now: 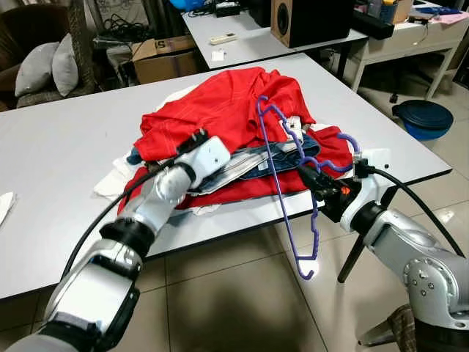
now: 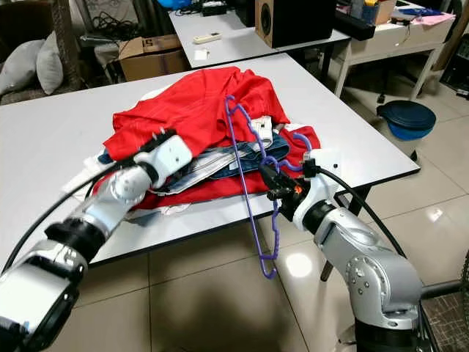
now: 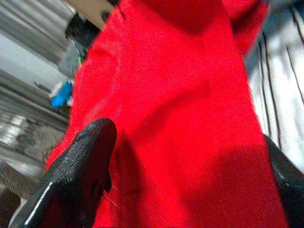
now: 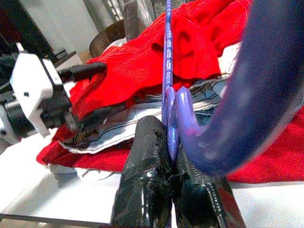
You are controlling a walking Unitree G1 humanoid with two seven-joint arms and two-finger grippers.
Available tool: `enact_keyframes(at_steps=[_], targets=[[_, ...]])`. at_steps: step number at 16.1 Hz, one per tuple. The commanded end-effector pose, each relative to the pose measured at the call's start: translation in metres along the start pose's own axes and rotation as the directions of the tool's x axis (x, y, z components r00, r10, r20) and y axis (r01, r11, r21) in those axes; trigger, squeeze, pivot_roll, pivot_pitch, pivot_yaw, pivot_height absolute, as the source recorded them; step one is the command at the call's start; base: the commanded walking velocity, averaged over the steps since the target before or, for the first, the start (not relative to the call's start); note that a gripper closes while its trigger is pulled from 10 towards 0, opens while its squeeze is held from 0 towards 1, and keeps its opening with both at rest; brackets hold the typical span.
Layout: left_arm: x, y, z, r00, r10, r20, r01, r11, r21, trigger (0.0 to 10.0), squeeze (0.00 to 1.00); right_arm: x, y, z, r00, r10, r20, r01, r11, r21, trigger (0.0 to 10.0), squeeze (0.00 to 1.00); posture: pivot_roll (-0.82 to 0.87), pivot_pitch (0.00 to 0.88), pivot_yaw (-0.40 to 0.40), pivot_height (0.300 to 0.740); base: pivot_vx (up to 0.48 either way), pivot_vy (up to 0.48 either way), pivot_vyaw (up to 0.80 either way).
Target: Hang hanger
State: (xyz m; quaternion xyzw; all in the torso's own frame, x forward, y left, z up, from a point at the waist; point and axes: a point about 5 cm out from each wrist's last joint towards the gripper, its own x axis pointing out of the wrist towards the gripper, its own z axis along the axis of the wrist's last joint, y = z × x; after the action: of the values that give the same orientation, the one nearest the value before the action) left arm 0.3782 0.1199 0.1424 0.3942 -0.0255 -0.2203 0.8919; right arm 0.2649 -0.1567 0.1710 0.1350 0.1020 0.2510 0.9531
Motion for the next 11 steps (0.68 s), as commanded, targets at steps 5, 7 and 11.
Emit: enact_keyframes(at_steps=[5,7,11], targets=[[0.0,0.014,-0.005,0.998,0.065,-0.016,-0.066,0.995,-0.077,10.0,0.0,-0.002,0.003,0.0,1.0,0.011,0.003,-0.011,1.0,-0.003,10.0,0.0,-0.15,0.0,0.14,0.74,0.0,0.0,0.0],[-0.003,0.019,-0.017,0.993,0.085,-0.079,-0.087,0.996,-0.025,1.5,0.0,-0.001,0.004,0.0,1.0,0.018,0.001,-0.018,1.0,-0.006,10.0,0.0,-0.15,0.0,0.137,0.74,0.0,0.0,0.0],[-0.005,0.027,-0.022,0.987,0.121,-0.108,-0.119,0.993,0.019,0.0,0.0,0.0,0.004,0.001,1.0,0.023,0.001,-0.023,1.0,-0.009,10.0,0.0,-0.15,0.0,0.134,0.74,0.0,0.0,0.0]])
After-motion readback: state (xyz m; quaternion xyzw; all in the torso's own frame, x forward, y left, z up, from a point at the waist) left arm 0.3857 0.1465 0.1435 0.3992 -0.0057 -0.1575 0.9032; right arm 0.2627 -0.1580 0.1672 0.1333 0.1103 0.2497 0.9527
